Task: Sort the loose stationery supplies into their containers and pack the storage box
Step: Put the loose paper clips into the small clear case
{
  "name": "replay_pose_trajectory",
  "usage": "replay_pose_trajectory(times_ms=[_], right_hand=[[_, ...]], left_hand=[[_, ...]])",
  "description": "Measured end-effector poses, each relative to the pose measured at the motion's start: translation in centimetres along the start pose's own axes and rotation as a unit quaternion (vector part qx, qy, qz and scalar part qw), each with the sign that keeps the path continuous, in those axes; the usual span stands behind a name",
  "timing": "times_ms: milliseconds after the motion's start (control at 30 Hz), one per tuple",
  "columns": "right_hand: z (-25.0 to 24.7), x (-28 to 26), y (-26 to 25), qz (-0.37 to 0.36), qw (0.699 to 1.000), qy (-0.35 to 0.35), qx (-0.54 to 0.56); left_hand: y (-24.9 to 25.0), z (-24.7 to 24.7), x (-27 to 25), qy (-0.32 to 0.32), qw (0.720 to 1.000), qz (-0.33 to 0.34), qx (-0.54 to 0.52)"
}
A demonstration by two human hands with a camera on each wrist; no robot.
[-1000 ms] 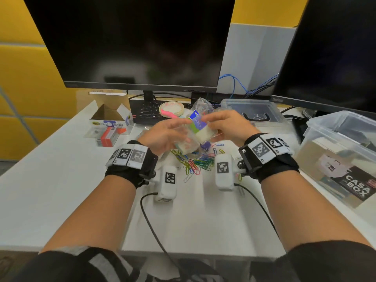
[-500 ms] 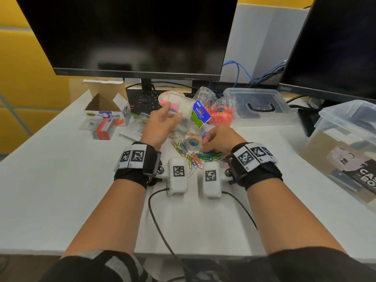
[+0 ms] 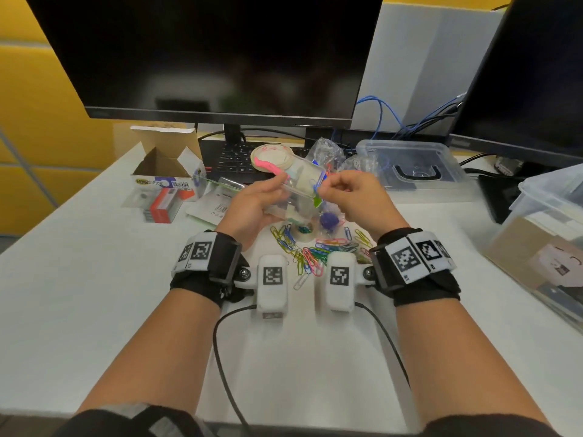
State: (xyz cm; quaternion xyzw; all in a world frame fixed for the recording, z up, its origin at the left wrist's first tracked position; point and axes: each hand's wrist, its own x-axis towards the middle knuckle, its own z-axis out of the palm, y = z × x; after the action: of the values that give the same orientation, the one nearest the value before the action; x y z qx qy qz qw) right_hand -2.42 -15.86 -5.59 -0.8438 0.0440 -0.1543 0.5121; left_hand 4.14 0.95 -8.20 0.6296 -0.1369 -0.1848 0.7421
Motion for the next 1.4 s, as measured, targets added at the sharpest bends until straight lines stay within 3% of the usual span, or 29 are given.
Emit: replay_pose_trajectory(times_ms=[133,333,433,633,800,933,1233,1400], right_hand=[[1.9,1.1,-0.1,-0.03,0.999,-0.028,-0.023],[2.9,1.2,0.4,-0.06,0.997,0.042,-0.019],[2.5,1.4,1.4,-0.018,0.994,0.09,-0.06],[2.2,0.7,2.0,0.078,0.977,-0.092,-0.178],[2.7,0.8,1.8,0.069,0.963,-0.084,-0.246],[2.9,0.7,1.8,0.055,0.962,-0.115,-0.242],[2.6,0.4,1.4,0.019,0.98,-0.093,-0.176],[-0.2,0.1,1.8,0.043,0.997,0.053,-0.032]], left_hand=[[-0.3,-0.2,0.3,-0.03,0.999,-0.011,0.007],[-0.6,-0.4,0.5,-0.032,0.998,0.001,-0.051],[-0.4,-0.5,0.6,-0.004,0.996,0.021,-0.088],[-0.1,-0.4,0.6,0.033,0.988,0.022,-0.152],[-0.1,-0.3,0.5,0.038,0.991,0.024,-0.129],[-0.1,-0.3,0.4,0.036,0.991,0.023,-0.127],[-0.5,-0.4,0.7,0.054,0.989,0.021,-0.137],[-0.6,-0.6,0.8,0.052,0.99,0.02,-0.132]])
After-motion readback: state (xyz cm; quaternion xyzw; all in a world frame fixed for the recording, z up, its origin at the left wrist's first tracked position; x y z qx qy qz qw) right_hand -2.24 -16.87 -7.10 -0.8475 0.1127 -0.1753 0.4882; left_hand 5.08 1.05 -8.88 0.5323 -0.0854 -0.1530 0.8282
